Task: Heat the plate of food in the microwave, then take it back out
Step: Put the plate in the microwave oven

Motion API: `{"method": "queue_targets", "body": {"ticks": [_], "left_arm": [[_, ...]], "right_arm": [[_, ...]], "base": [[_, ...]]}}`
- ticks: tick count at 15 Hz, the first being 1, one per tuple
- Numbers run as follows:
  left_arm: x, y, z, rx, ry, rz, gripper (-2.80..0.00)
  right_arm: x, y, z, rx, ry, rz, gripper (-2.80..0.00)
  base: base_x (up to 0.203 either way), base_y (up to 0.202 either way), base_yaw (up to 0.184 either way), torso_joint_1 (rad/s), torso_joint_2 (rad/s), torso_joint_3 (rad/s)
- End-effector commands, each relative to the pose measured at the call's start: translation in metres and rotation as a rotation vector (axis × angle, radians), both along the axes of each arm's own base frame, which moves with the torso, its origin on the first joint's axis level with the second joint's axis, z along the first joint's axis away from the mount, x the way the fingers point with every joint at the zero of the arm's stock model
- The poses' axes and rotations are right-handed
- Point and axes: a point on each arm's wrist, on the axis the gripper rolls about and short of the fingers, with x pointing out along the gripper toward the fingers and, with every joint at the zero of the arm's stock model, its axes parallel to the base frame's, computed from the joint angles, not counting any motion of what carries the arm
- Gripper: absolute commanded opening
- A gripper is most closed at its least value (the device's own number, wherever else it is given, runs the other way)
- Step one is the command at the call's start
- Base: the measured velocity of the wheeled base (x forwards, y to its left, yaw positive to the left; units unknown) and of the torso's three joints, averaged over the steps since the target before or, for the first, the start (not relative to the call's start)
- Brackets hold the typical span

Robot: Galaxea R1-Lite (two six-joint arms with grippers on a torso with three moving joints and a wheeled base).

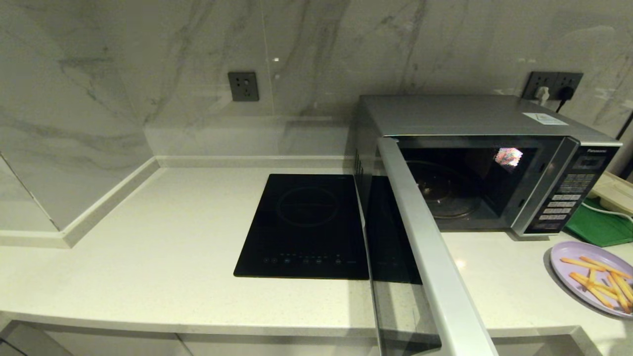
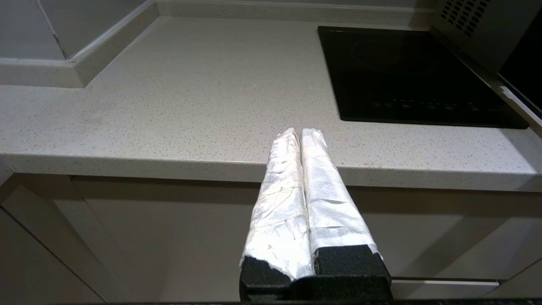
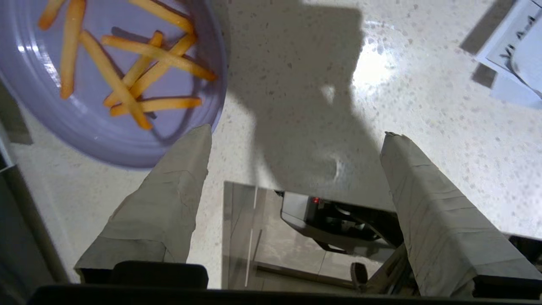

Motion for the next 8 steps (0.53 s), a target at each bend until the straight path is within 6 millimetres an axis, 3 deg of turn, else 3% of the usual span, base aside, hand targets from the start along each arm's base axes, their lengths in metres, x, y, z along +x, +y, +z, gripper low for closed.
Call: {"method": "queue_targets", "body": {"ticks": [1, 8], "left_arm": [[0.000, 0.000, 0.000, -0.001, 0.000, 0.001, -2.80], [0.000, 0.000, 0.000, -0.001, 0.000, 0.001, -2.80]], "right_arm": [[0.008, -0.010, -0.028, 0.053, 0.049, 0.028, 0.00], [0.040, -0.002, -0.049, 0.082, 0.089, 0.125, 0.00]], "base": [[0.000, 0.000, 0.000, 0.000, 0.00, 0.000], [0.000, 0.000, 0.000, 0.000, 0.00, 0.000]]}}
